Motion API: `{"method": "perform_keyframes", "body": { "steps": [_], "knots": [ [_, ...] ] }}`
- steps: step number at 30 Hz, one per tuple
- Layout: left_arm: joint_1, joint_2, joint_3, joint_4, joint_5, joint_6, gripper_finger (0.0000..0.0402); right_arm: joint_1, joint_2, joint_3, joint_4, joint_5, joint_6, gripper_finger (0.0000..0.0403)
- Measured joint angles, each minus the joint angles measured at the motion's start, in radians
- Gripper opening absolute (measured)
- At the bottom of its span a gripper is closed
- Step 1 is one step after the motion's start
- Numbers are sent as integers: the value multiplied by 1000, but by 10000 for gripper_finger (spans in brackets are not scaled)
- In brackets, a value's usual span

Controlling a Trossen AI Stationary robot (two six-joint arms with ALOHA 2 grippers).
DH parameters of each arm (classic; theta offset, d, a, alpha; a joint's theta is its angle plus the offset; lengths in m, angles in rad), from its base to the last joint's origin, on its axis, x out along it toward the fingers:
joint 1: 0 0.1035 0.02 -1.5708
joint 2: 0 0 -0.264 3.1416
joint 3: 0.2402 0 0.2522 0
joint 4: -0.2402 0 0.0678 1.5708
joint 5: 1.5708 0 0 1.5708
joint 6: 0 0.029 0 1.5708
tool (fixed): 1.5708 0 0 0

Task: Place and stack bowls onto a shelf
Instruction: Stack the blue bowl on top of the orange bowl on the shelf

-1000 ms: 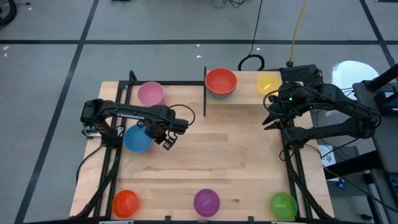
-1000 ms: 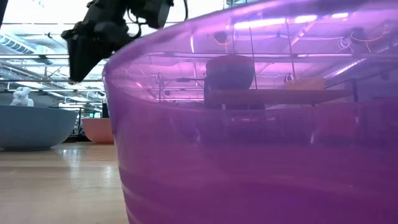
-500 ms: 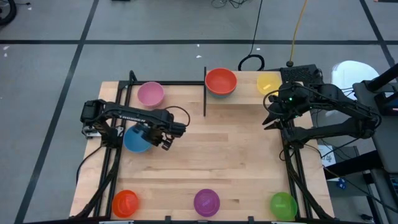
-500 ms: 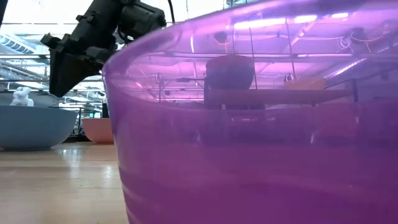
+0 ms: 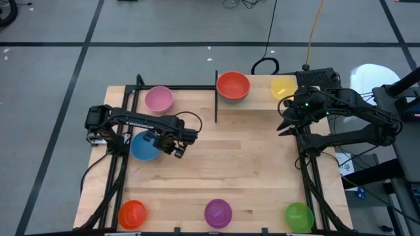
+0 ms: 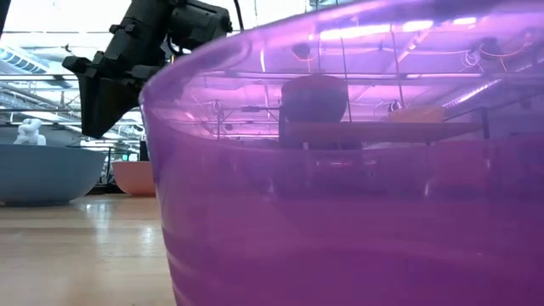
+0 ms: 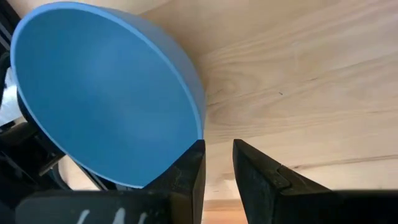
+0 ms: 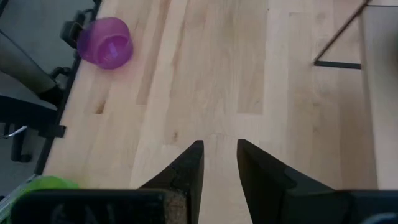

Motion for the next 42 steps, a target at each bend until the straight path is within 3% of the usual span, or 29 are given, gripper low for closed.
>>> {"method": "perform_keyframes", "body": {
  "steps": [15,20,27,32,37,42],
  "knots": [
    [0,0,-106,28,1,-16,88,0,0,0,-7,22,0,89],
    [0,0,-165,131,10,-10,88,0,0,0,-6,22,0,89],
    [-1,0,-245,230,-33,142,78,0,0,0,-2,22,0,89],
    [3,0,-251,211,-43,219,12,0,0,0,8,22,0,89],
    [4,0,-227,126,-42,271,7,0,0,0,9,22,0,89],
    [4,0,-111,-63,-95,333,6,0,0,0,14,23,0,89]
  ]
}}
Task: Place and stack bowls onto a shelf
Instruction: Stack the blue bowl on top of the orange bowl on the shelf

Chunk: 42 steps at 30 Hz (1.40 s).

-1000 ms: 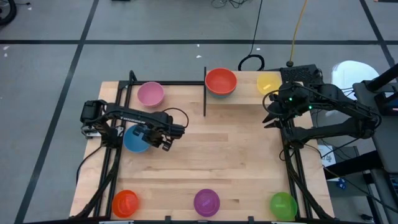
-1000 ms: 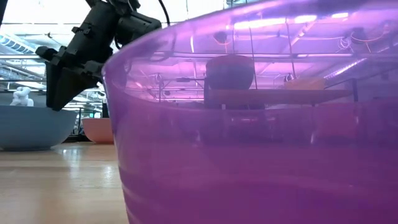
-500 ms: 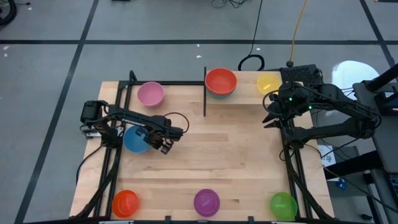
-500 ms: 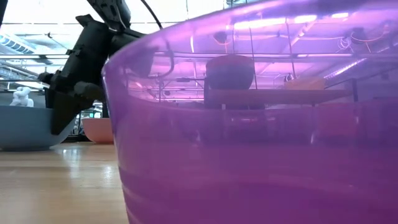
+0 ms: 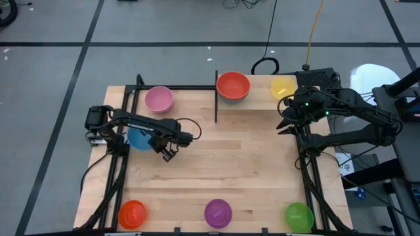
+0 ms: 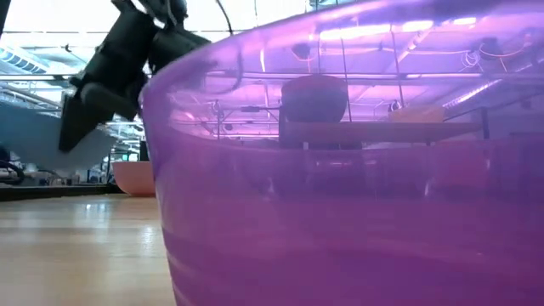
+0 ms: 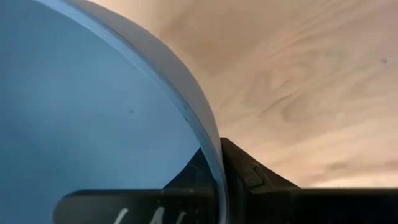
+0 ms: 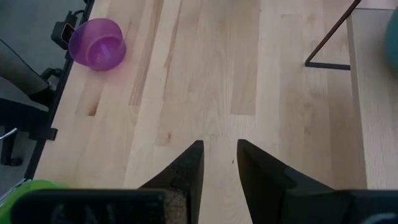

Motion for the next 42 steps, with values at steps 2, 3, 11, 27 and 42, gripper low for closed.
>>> {"method": "perform_keyframes", "body": {
  "steps": [2,3,11,27,42],
  "knots": [
    [0,-8,70,-73,-44,25,5,0,0,0,12,22,-2,89],
    [3,-12,110,-86,-66,37,5,0,0,0,14,38,-4,89],
    [63,-92,441,-70,-226,103,5,0,-1,0,14,80,-12,89],
    [279,-44,1028,-40,-323,475,4,0,-1,0,48,81,-53,89],
    [397,94,1166,176,-110,733,4,-1,-1,0,48,142,-50,89]
  ]
}}
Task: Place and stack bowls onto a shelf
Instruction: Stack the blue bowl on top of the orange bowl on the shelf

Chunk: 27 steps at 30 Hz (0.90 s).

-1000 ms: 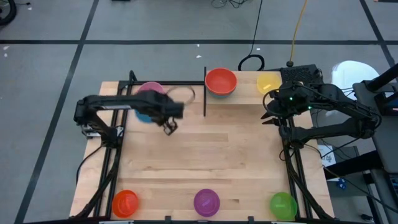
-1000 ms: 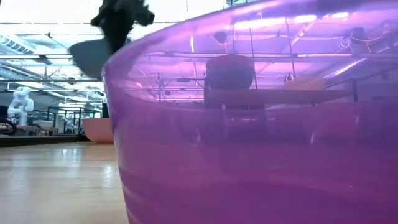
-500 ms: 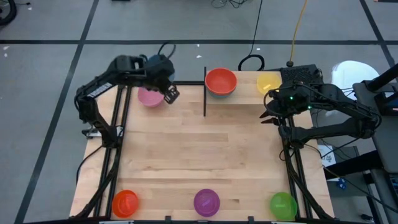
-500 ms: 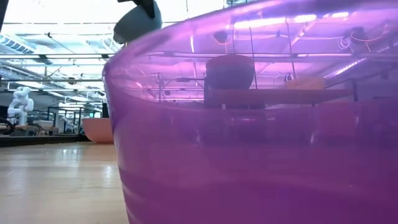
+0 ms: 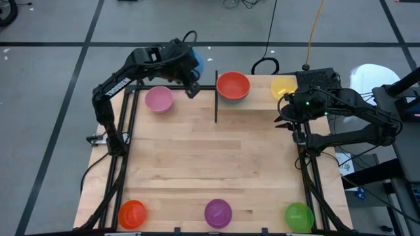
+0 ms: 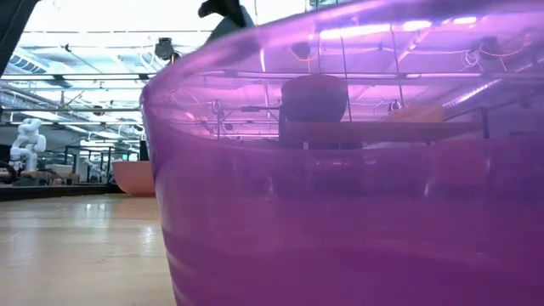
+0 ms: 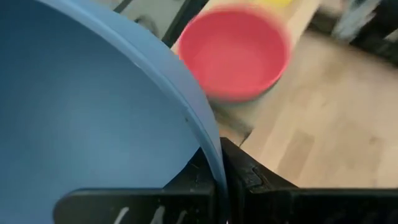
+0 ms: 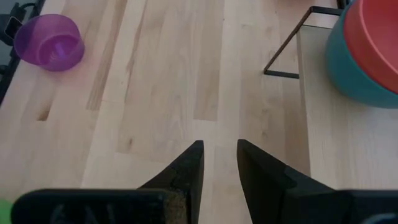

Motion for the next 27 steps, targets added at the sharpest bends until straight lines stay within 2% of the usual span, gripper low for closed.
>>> {"method": "perform_keyframes", "body": {
  "steps": [6,15,27],
  "knots": [
    [15,36,29,150,126,33,4,0,0,0,0,19,-1,89],
    [14,88,32,297,177,51,4,0,0,0,0,19,0,89],
    [12,225,31,340,298,56,4,-3,0,0,-1,43,-2,89]
  ]
}}
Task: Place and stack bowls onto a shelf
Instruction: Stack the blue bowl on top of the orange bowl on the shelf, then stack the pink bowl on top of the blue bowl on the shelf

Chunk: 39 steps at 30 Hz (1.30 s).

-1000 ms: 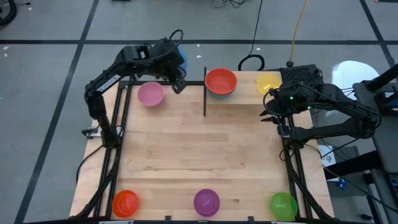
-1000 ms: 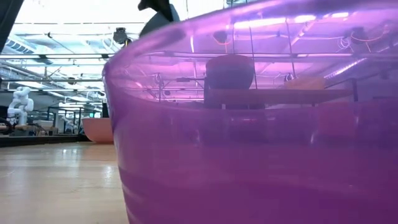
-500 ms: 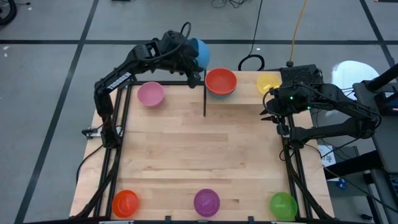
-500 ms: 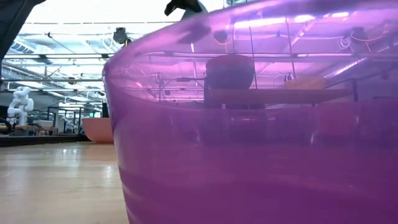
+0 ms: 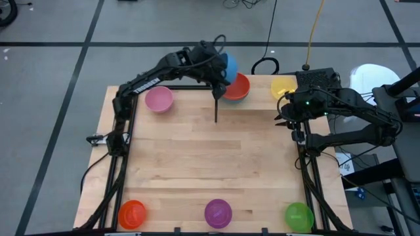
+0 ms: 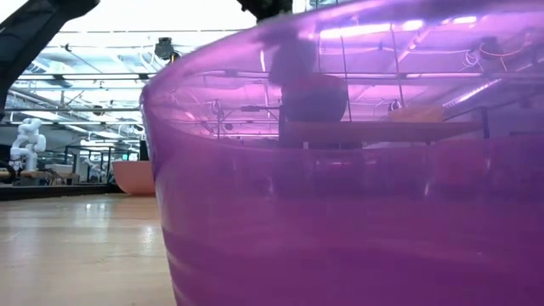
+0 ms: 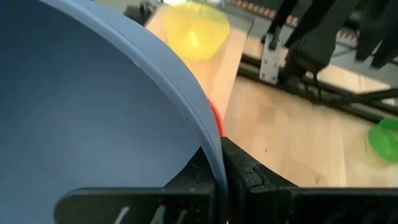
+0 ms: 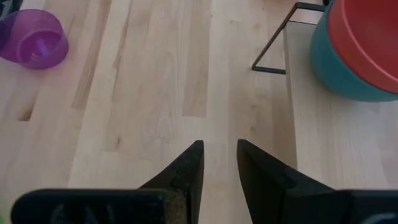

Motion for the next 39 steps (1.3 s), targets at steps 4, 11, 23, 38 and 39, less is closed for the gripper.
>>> {"method": "perform_keyframes", "body": {
  "steps": [4,11,23,38,39],
  "knots": [
    [2,16,-1,-23,4,7,4,0,0,0,0,0,0,89],
    [2,23,0,-16,28,5,6,0,0,0,-1,0,0,89],
    [-1,22,0,-12,30,-31,63,0,0,0,-8,0,0,89],
    [4,-48,-2,6,29,-32,67,0,0,0,-8,26,2,89],
    [6,-64,-1,-10,18,-38,67,0,0,0,-8,24,3,89]
  ]
}}
